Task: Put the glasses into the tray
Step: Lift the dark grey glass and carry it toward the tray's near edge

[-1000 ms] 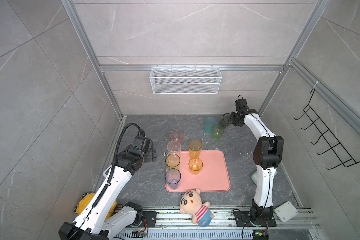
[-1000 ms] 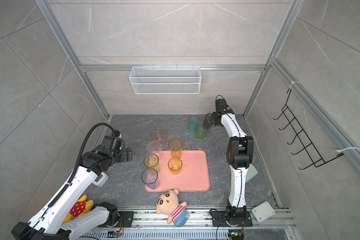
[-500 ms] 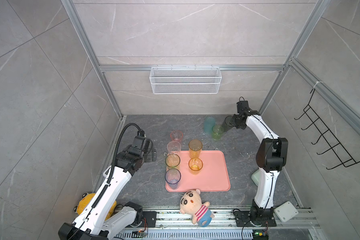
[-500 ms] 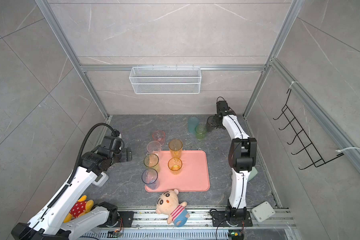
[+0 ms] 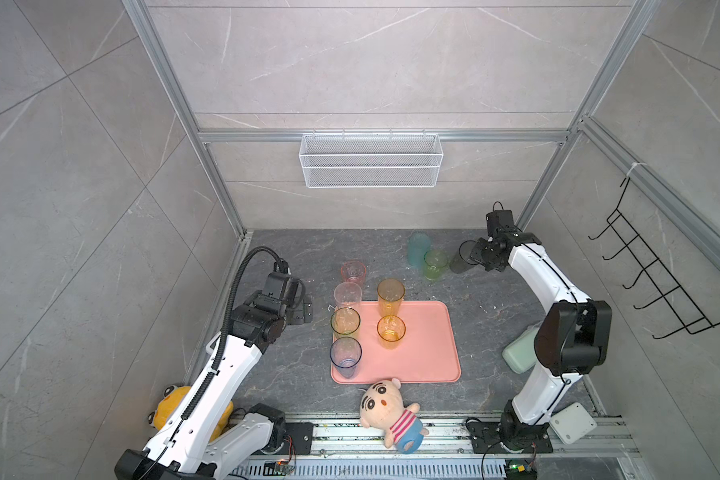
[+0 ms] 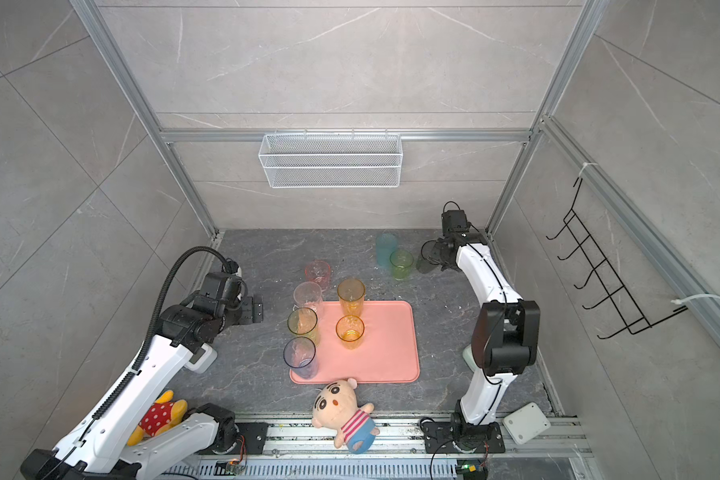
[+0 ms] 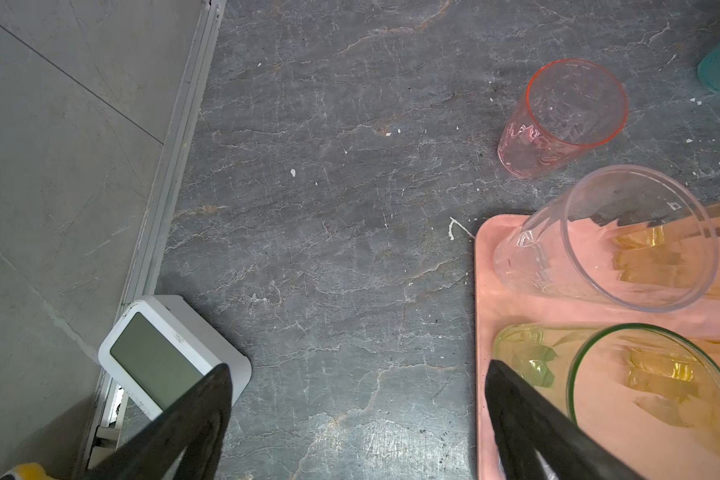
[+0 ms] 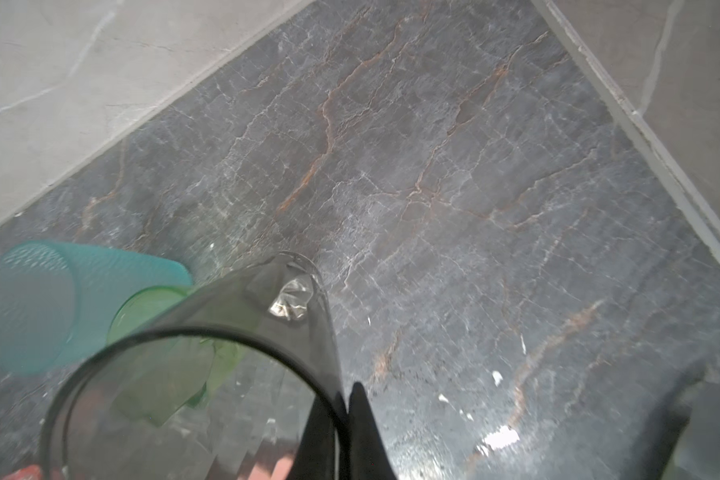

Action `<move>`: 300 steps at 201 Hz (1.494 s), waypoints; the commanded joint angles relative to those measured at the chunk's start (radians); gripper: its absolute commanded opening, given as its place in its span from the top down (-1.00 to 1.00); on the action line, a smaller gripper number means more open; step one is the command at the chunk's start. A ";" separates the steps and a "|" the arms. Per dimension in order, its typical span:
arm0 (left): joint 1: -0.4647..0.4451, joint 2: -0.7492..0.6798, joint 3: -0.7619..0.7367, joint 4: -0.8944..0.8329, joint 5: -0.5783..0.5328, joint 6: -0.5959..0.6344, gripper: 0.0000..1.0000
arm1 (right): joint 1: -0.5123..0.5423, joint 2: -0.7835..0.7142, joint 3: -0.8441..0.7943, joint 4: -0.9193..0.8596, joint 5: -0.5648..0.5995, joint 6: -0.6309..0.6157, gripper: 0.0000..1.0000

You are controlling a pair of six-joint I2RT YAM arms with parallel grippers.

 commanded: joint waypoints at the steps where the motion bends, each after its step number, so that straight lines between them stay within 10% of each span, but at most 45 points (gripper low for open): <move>1: 0.005 -0.024 0.000 0.010 0.008 -0.005 -0.91 | 0.001 -0.098 -0.037 -0.030 -0.036 -0.034 1.00; 138: 0.005 -0.050 0.000 0.016 0.028 -0.005 -0.91 | 0.097 -0.460 -0.236 -0.320 -0.115 -0.101 1.00; 300: 0.005 -0.054 -0.002 0.020 0.036 -0.005 -0.90 | 0.599 -0.545 -0.357 -0.441 0.021 0.019 1.00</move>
